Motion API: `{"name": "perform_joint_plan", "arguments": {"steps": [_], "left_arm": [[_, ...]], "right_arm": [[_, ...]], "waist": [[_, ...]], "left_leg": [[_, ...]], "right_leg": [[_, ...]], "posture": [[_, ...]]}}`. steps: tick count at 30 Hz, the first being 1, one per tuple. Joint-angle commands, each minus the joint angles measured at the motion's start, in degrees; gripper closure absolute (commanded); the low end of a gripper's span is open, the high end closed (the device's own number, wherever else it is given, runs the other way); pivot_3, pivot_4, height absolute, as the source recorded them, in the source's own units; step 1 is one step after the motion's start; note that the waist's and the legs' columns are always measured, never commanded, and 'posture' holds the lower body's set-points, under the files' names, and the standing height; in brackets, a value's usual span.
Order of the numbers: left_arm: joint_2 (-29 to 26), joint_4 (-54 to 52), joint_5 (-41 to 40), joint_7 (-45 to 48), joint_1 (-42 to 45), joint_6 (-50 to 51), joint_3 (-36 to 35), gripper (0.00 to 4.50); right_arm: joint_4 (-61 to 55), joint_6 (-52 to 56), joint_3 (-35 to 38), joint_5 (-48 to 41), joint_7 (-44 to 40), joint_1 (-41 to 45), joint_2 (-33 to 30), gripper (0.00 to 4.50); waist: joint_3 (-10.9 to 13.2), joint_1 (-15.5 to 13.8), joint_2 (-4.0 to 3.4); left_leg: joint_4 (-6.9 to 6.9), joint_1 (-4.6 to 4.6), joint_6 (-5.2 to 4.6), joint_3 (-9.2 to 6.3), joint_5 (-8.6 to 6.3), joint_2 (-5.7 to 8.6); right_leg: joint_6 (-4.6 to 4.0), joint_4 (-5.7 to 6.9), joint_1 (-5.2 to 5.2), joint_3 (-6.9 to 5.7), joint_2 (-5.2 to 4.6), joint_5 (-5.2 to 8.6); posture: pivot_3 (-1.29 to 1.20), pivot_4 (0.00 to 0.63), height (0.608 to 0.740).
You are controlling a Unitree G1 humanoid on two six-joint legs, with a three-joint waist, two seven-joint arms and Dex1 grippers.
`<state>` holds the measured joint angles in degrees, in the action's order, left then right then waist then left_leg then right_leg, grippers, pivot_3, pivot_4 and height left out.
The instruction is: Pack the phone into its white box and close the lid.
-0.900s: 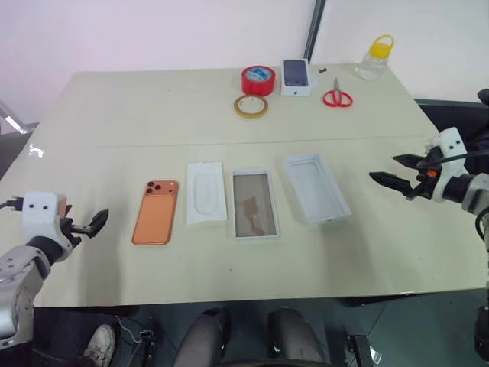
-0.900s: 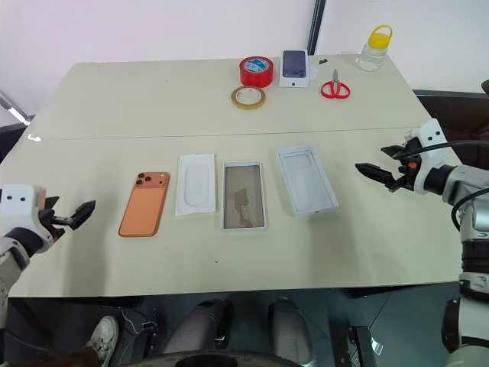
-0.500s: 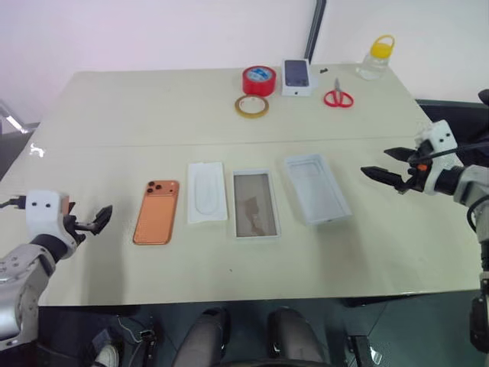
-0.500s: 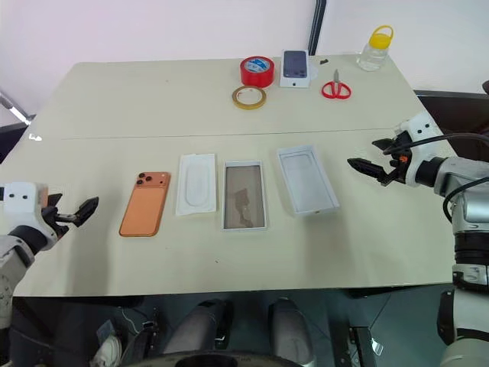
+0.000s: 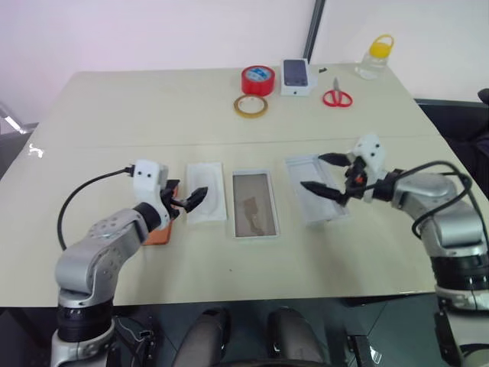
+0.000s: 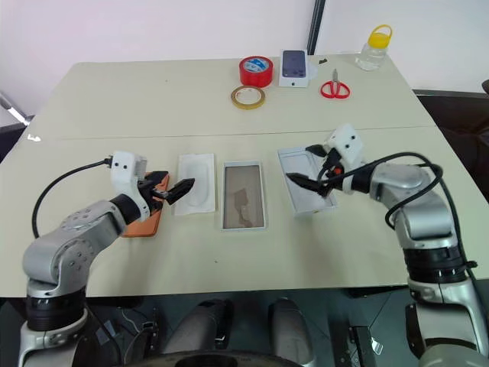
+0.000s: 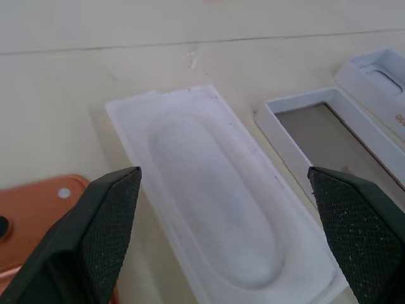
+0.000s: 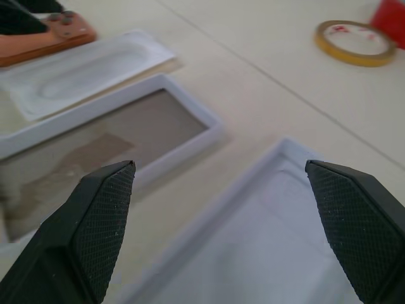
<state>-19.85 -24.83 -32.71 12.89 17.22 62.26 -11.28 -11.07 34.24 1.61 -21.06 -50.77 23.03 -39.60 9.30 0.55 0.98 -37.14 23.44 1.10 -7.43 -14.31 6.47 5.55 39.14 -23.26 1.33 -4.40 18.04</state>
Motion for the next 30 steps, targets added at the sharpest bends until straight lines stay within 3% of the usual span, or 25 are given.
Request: {"name": "perform_joint_plan", "arguments": {"steps": [1,6,12,23,26,30], "left_arm": [[2.1,0.7,-1.6,-3.6,3.8,5.2,-2.3,0.06],[5.4,2.8,-3.0,-7.2,8.0,11.1,-6.7,0.06],[5.7,3.7,-1.0,-10.1,8.6,16.6,-6.6,0.06],[16.1,2.8,-1.2,-12.7,11.5,28.1,-15.8,0.06],[17.3,3.2,-0.1,-13.1,12.0,29.0,-17.1,0.89],[17.3,3.7,1.5,-13.3,12.2,29.1,-17.6,2.81]], "right_arm": [[-5.7,1.7,1.2,-1.8,1.6,-0.6,0.1,0.0],[-8.8,3.1,1.0,-2.8,3.2,-2.8,0.3,0.0],[-8.3,3.1,0.6,-3.4,4.1,-2.0,1.0,0.0],[-9.2,2.6,-0.7,-6.1,2.0,-2.2,2.5,0.0],[-9.4,2.2,-1.2,-6.2,1.7,-2.2,2.6,0.0],[-9.6,2.2,-1.7,-6.3,1.6,-1.9,2.9,0.0]], "waist": [[0.0,0.0,0.01],[0.0,0.1,0.04],[0.0,0.1,0.04],[0.0,0.1,0.05],[0.0,0.1,0.05],[0.0,0.1,0.06]], "left_leg": [[-0.01,0.0,0.0,0.0,0.0,0.01],[0.01,0.0,0.01,-0.02,0.01,0.0],[0.01,-0.01,0.02,-0.01,0.01,0.0],[-0.01,-0.01,0.02,-0.01,0.01,0.01],[-0.01,-0.01,0.02,-0.01,0.01,0.01],[0.0,-0.01,0.02,-0.01,0.01,0.01]], "right_leg": [[0.0,0.0,0.0,0.0,0.0,0.0],[0.01,0.0,0.0,-0.02,0.01,0.0],[0.0,0.02,-0.01,-0.01,0.02,0.0],[0.01,0.01,0.01,-0.02,0.01,0.0],[0.01,0.01,0.02,-0.03,0.01,0.0],[0.01,0.01,0.02,-0.03,0.02,0.0]], "posture": [[0.0,0.15,0.74],[0.0,0.15,0.74],[0.0,0.15,0.74],[0.0,0.15,0.74],[0.0,0.15,0.74],[0.0,0.15,0.74]]}}
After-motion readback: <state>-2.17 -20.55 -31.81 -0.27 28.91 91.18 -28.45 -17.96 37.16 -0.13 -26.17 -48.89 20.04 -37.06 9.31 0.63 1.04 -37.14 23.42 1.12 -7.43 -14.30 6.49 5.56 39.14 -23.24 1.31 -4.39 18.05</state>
